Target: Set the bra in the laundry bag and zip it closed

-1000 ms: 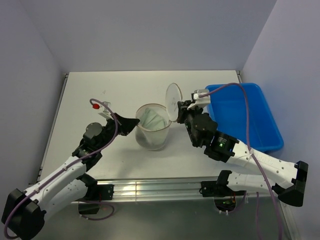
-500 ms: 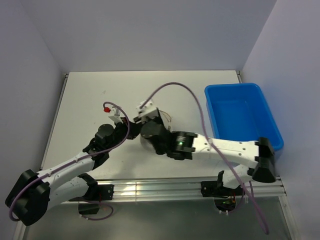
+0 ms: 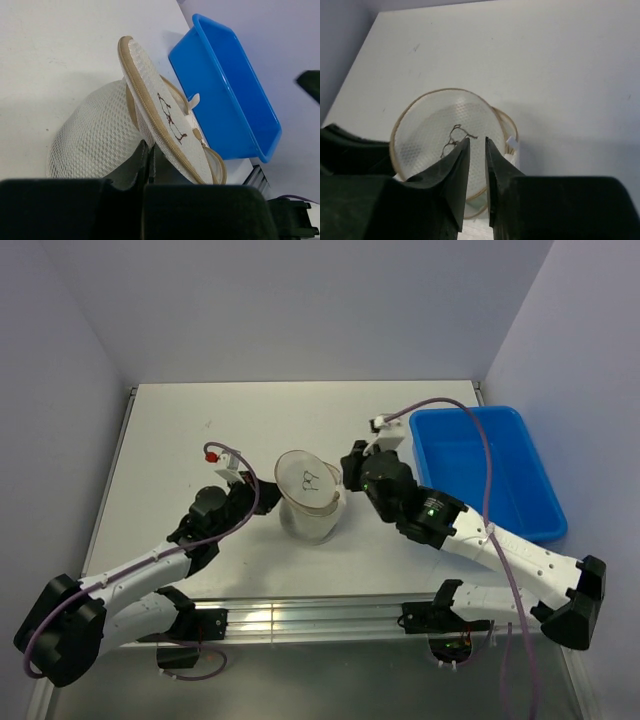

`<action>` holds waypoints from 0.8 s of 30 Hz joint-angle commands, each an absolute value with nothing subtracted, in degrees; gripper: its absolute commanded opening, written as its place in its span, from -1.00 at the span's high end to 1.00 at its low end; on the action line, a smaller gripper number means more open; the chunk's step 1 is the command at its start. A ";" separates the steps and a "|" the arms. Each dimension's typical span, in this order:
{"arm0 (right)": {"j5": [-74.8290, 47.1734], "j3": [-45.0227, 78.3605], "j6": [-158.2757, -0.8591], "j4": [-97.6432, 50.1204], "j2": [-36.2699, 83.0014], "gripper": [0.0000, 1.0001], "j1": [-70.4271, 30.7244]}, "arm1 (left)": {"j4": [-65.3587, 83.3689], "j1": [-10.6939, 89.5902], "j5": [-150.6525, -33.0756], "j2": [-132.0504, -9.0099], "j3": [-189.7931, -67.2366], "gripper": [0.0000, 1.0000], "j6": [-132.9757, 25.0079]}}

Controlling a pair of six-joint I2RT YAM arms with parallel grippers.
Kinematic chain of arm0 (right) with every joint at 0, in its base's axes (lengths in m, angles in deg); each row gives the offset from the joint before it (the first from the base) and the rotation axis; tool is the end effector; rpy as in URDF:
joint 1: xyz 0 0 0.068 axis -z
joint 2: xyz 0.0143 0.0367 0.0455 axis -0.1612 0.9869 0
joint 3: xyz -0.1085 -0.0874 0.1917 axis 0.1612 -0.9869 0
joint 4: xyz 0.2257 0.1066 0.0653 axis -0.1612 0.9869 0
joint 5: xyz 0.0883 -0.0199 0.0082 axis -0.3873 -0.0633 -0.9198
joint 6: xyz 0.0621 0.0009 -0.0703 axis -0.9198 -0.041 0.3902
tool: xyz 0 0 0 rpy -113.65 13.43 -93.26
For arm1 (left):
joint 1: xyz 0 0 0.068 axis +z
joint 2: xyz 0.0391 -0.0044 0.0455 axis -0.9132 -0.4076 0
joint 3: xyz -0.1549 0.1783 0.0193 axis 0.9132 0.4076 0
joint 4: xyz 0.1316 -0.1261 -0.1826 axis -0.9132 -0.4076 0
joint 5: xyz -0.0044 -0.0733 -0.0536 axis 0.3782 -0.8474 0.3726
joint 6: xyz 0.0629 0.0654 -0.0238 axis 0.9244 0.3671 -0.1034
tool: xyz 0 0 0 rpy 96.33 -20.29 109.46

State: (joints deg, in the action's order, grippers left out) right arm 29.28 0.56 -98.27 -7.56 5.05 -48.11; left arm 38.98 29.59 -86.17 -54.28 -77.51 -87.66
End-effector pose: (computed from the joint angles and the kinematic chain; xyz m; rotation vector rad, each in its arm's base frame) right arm 0.2001 0.2218 0.3124 -0.1085 1.8705 0.4086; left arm 0.2302 -0.1740 0.1906 -0.1032 1.7962 -1.0906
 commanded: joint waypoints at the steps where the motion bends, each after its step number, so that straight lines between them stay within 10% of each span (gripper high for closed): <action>1: 16.43 -7.79 -109.13 -16.32 4.25 0.55 -38.82 | 45.48 30.18 -87.91 -55.50 -80.69 1.00 -85.74; 8: 7.10 -13.43 -114.41 -23.64 7.49 -0.21 -30.11 | 43.13 30.44 -89.76 -58.49 -86.22 0.82 -85.56; 16: 4.97 -21.08 -119.24 -31.99 6.80 -0.25 -28.69 | 23.03 31.14 -83.96 -48.57 -83.42 -0.41 -86.44; 24: 3.48 -24.68 -121.18 -35.25 5.74 -0.18 -28.69 | 6.99 31.06 -78.68 -38.20 -84.73 -0.64 -87.14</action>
